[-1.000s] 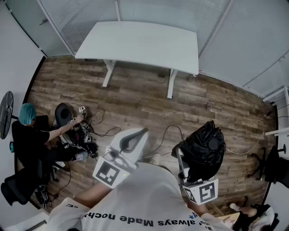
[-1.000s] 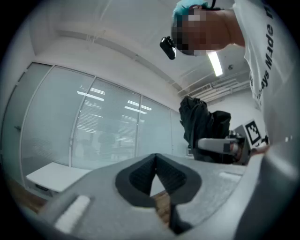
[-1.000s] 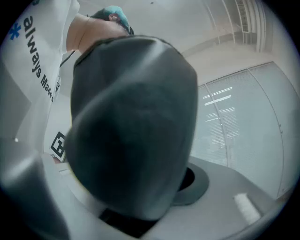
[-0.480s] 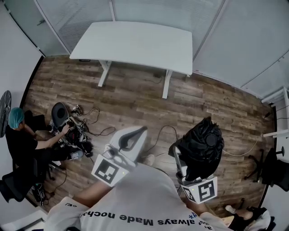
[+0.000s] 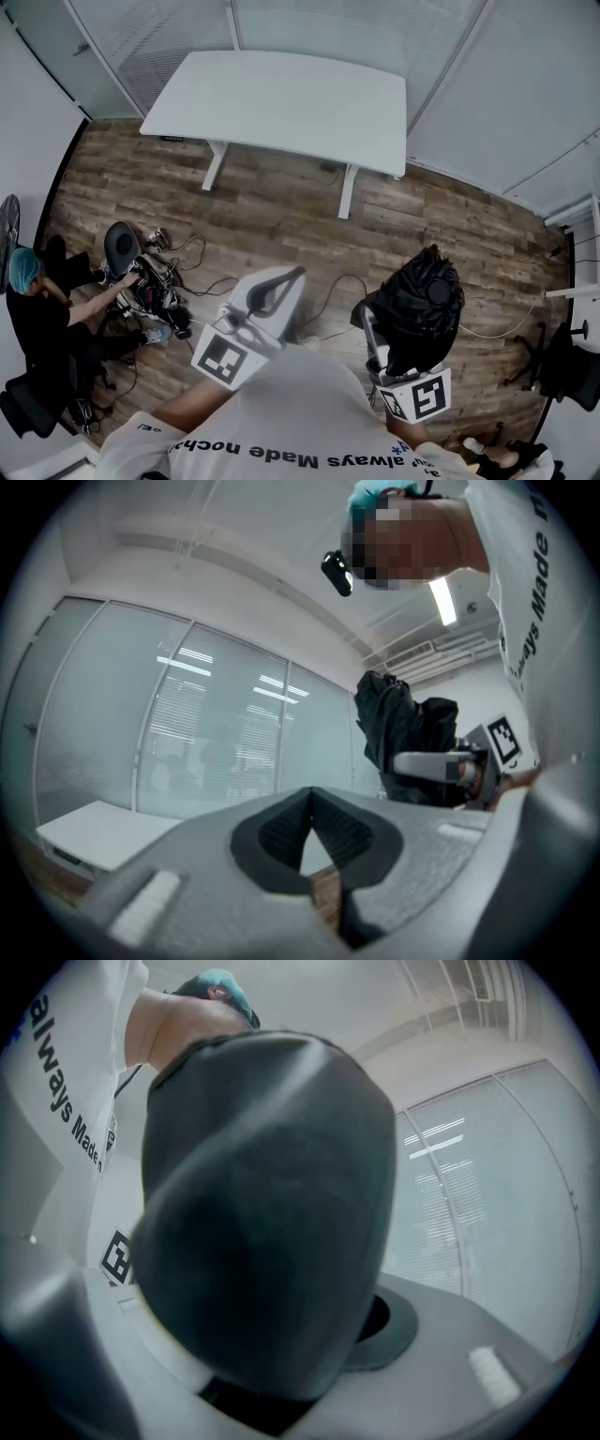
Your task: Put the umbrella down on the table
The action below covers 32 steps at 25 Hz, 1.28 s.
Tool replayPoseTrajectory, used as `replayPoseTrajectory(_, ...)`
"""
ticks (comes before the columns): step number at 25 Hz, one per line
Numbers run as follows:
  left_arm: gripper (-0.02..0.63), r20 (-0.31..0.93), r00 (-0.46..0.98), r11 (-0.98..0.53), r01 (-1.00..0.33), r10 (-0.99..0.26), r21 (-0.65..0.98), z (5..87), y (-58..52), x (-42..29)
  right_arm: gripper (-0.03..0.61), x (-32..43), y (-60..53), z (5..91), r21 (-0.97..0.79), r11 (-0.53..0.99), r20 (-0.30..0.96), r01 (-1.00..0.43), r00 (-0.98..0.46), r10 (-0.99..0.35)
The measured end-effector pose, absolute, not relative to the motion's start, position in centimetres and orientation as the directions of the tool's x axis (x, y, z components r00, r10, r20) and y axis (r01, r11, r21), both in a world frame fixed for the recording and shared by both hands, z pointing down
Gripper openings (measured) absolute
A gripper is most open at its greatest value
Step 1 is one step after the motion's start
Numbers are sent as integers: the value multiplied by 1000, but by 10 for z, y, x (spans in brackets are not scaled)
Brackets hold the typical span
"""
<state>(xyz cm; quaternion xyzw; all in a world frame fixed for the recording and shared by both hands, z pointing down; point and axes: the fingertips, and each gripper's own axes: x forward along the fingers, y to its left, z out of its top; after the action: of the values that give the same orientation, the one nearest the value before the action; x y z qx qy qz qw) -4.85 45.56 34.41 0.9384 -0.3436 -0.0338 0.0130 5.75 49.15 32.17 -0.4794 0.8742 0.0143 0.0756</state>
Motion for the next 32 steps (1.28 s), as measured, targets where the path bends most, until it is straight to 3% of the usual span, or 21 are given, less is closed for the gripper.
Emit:
replayPoseTrajectory(10,3,-64,767,-770,-636,-638,48,345,287,-124,242,-17,324,316,-39,546,-160,-837,-534,-830)
replayPoseTrajectory(16,3,-61,774,-777,-629,-630,35,339,214,-136,242,-23,253,309,-45,521,-168,-852,-507,-845)
replayPoseTrajectory(23,3,-58,780,-782,-622,-623,48,345,144,-116,242,-1,183,319,-57,500,-158,-864,-486,-859)
replayPoseTrajectory(32,3,-52,779,-781,-624,-625,32,342,9,-33,242,80,43,321,-61,510,-173,-858,-495,-852)
